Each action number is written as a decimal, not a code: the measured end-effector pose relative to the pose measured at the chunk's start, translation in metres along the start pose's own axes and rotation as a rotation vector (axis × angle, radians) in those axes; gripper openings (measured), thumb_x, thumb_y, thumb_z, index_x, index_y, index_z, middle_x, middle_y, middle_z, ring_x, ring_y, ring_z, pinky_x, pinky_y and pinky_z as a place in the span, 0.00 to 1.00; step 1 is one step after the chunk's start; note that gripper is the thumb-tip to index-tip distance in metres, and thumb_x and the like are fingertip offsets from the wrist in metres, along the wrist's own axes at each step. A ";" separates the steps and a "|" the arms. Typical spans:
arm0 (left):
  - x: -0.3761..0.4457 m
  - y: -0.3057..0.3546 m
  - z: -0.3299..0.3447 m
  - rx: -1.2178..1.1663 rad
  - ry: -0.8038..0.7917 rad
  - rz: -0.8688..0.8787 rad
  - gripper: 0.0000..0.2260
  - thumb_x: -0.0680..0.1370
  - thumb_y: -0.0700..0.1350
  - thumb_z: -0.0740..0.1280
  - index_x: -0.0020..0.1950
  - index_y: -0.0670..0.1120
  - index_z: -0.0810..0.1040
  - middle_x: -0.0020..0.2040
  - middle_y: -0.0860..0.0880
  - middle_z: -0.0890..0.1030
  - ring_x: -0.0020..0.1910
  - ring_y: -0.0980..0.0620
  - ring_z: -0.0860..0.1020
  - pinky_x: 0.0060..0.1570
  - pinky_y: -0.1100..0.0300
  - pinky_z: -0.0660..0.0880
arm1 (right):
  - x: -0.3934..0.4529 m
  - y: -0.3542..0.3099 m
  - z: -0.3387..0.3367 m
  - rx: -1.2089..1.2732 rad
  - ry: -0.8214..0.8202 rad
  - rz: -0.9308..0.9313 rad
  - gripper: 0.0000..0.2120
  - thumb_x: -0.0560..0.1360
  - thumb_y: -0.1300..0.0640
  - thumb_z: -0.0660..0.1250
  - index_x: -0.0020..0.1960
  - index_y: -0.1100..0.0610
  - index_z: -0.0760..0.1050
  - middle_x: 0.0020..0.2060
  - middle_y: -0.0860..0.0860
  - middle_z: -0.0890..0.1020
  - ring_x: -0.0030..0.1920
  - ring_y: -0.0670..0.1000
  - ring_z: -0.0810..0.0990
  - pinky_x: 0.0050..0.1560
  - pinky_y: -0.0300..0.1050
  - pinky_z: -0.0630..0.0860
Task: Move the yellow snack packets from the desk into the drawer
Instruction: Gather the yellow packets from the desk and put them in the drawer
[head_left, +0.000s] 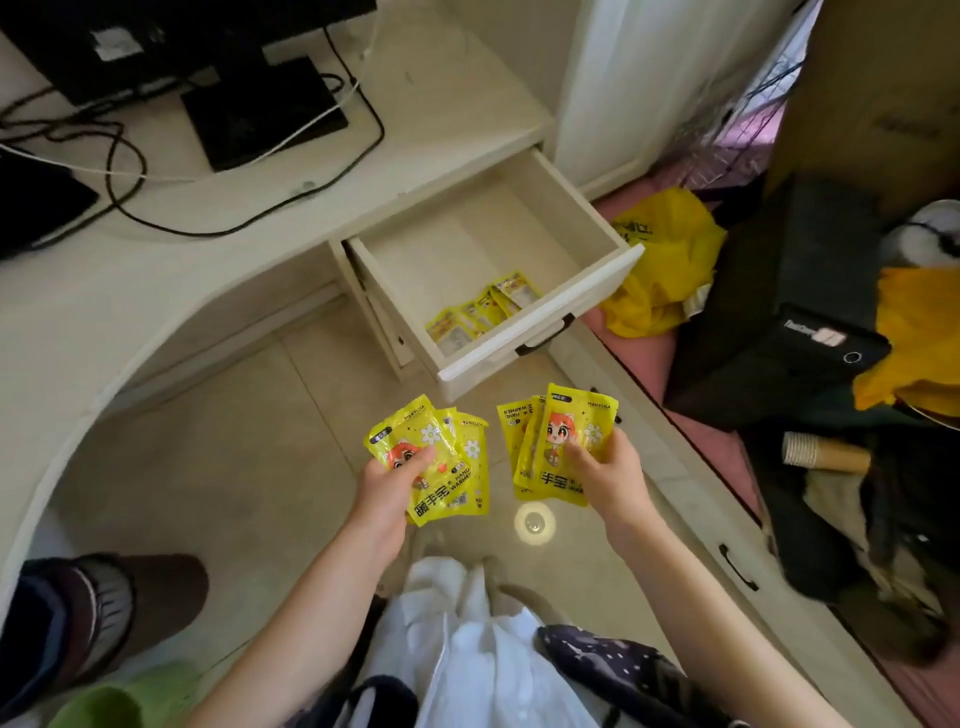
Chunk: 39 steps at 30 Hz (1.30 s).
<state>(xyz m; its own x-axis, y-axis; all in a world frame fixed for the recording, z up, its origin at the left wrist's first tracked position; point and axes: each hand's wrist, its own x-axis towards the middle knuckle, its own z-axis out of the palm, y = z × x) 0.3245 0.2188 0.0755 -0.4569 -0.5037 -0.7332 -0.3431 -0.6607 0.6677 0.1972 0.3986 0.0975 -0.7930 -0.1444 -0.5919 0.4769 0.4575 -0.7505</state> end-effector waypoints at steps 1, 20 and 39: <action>0.004 0.004 0.009 0.008 0.001 0.003 0.06 0.75 0.38 0.70 0.51 0.45 0.79 0.48 0.45 0.84 0.44 0.48 0.83 0.42 0.52 0.80 | 0.005 -0.001 -0.007 0.010 0.012 0.009 0.10 0.77 0.56 0.65 0.58 0.56 0.71 0.54 0.54 0.80 0.53 0.54 0.81 0.52 0.50 0.78; 0.156 0.114 0.138 -0.103 0.020 -0.087 0.13 0.74 0.38 0.71 0.59 0.43 0.79 0.53 0.42 0.83 0.49 0.43 0.83 0.46 0.46 0.80 | 0.193 -0.147 -0.026 -0.069 0.014 -0.080 0.10 0.75 0.57 0.68 0.54 0.52 0.71 0.50 0.51 0.80 0.53 0.53 0.80 0.55 0.54 0.79; 0.271 0.113 0.219 -0.180 0.336 -0.249 0.10 0.71 0.36 0.74 0.50 0.42 0.79 0.43 0.45 0.82 0.37 0.49 0.78 0.32 0.59 0.76 | 0.382 -0.212 0.013 -0.604 -0.297 -0.125 0.12 0.77 0.54 0.66 0.58 0.57 0.72 0.50 0.51 0.81 0.50 0.52 0.81 0.46 0.45 0.78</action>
<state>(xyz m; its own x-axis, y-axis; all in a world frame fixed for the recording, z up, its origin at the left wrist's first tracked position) -0.0181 0.1297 -0.0191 -0.0767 -0.4501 -0.8897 -0.2471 -0.8559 0.4543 -0.2020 0.2346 0.0270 -0.6494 -0.4237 -0.6315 0.0249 0.8182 -0.5744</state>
